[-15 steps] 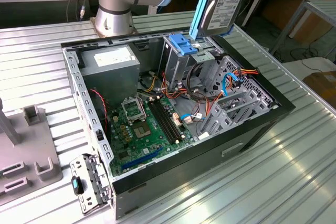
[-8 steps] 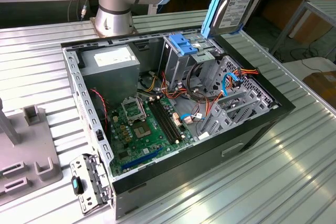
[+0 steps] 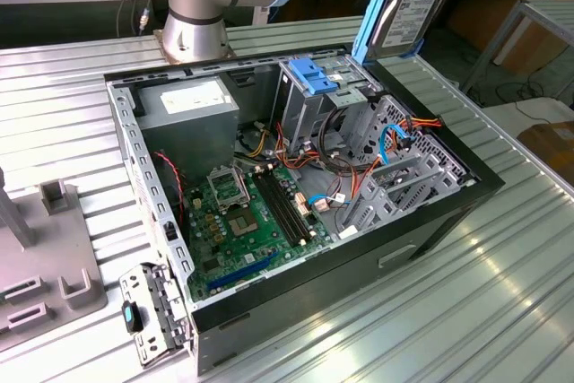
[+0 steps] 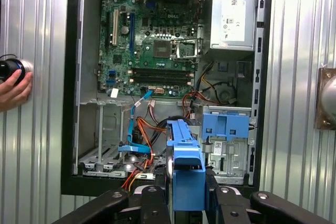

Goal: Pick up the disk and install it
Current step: 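Pick up the disk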

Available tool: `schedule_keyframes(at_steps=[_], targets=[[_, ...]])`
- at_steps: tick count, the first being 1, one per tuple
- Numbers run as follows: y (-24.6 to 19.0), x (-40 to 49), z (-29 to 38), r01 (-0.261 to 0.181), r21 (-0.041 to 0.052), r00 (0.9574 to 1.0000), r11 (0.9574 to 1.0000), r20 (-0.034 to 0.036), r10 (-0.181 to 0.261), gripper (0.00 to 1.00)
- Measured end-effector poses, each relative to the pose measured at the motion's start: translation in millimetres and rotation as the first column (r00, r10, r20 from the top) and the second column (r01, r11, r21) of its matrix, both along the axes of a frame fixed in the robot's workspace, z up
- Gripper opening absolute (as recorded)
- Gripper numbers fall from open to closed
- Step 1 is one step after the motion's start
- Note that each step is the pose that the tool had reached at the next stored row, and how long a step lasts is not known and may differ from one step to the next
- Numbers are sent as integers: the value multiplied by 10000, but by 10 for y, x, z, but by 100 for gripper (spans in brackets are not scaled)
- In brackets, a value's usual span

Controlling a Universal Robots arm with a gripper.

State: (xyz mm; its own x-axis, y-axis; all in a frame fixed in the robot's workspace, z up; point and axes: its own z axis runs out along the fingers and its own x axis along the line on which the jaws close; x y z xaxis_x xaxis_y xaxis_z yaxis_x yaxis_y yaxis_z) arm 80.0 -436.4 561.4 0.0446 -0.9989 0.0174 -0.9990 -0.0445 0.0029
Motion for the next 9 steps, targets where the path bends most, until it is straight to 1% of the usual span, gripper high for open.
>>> schedule_keyframes(at_steps=[9], targets=[[0,4,0,0,0,10000,10000,0,0,36]])
